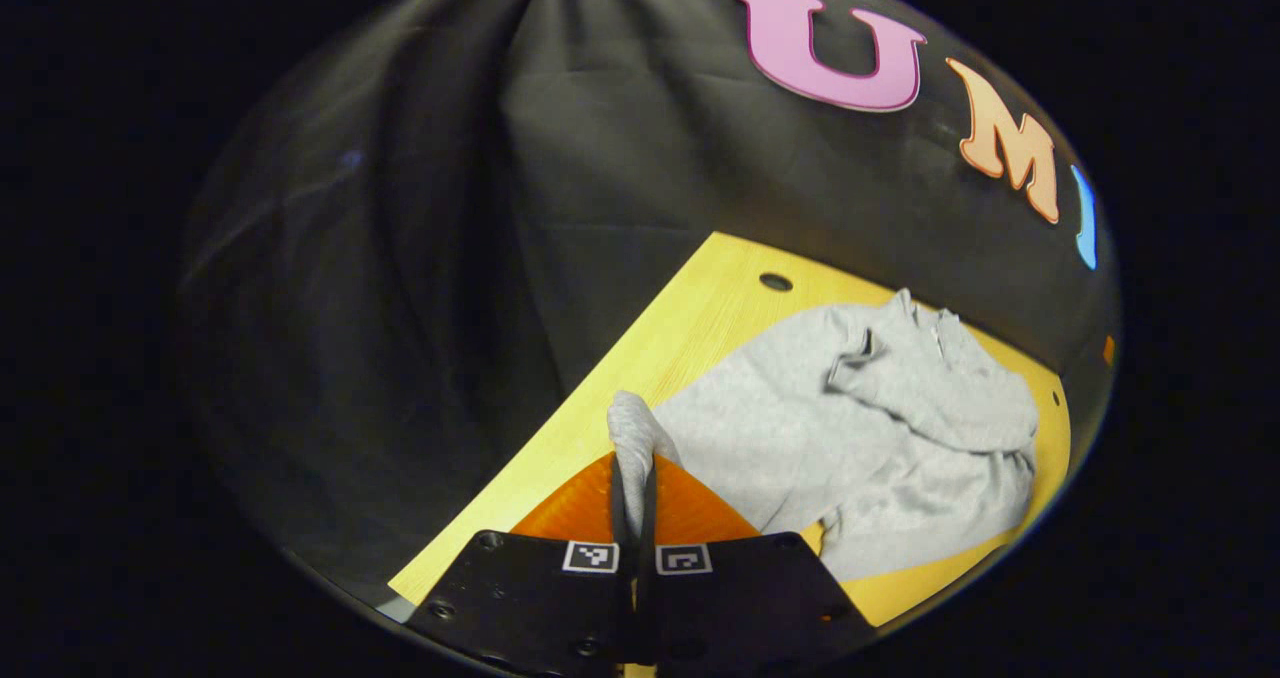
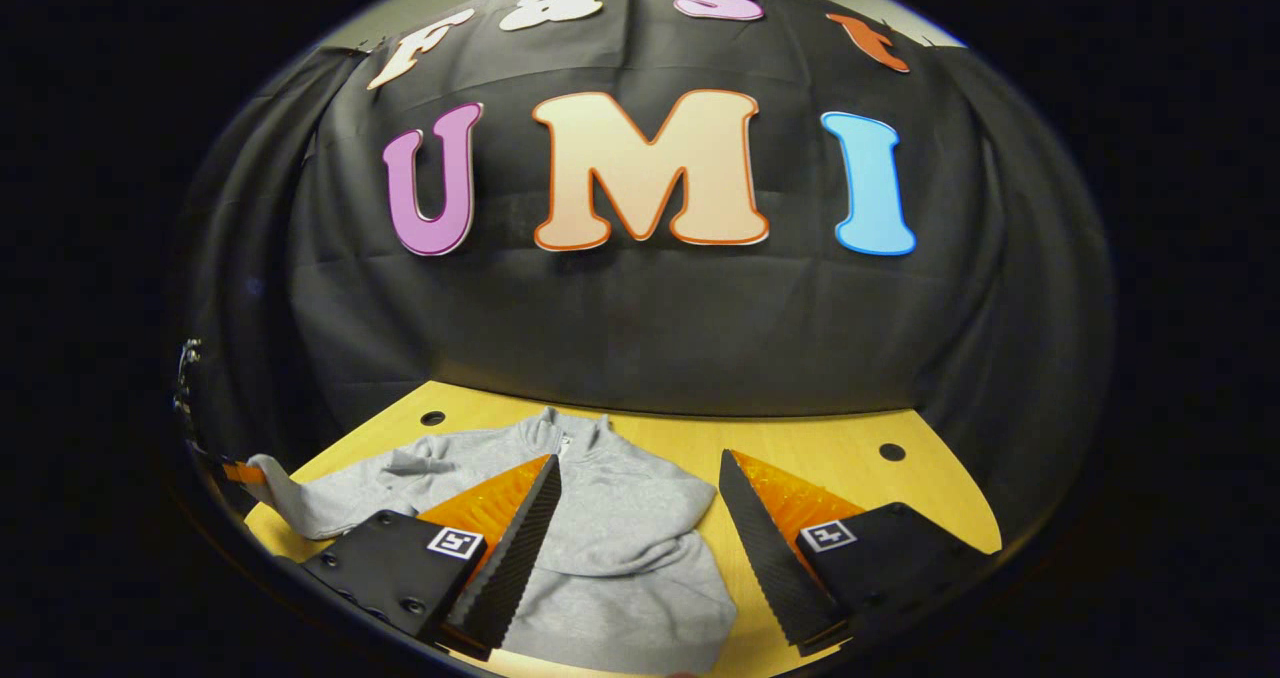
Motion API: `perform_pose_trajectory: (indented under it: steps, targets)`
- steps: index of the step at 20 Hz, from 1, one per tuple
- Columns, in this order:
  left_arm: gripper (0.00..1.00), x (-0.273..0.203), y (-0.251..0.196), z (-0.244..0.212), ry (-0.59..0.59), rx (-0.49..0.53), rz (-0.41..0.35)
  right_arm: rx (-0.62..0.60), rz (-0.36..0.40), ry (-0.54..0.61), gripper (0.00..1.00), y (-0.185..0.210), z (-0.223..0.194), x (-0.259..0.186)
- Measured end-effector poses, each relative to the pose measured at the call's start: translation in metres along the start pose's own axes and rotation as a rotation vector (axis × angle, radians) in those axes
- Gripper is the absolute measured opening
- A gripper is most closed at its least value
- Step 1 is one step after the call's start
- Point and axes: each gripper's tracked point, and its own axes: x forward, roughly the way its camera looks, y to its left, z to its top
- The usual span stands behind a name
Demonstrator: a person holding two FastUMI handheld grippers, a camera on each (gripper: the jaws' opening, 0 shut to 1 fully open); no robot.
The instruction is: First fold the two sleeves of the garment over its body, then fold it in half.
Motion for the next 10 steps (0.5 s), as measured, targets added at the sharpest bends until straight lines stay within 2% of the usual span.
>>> perform_pose_trajectory:
  steps: [3,10]
  targets:
    - [0.00,0.005,-0.040,0.037,-0.071,0.040,-0.055,0.020,-0.031,0.005,0.98,-0.025,-0.004,-0.009]
    - [0.00,0.015,-0.145,0.072,-0.136,0.197,-0.189,0.074,-0.107,0.013,0.99,-0.077,-0.019,-0.039]
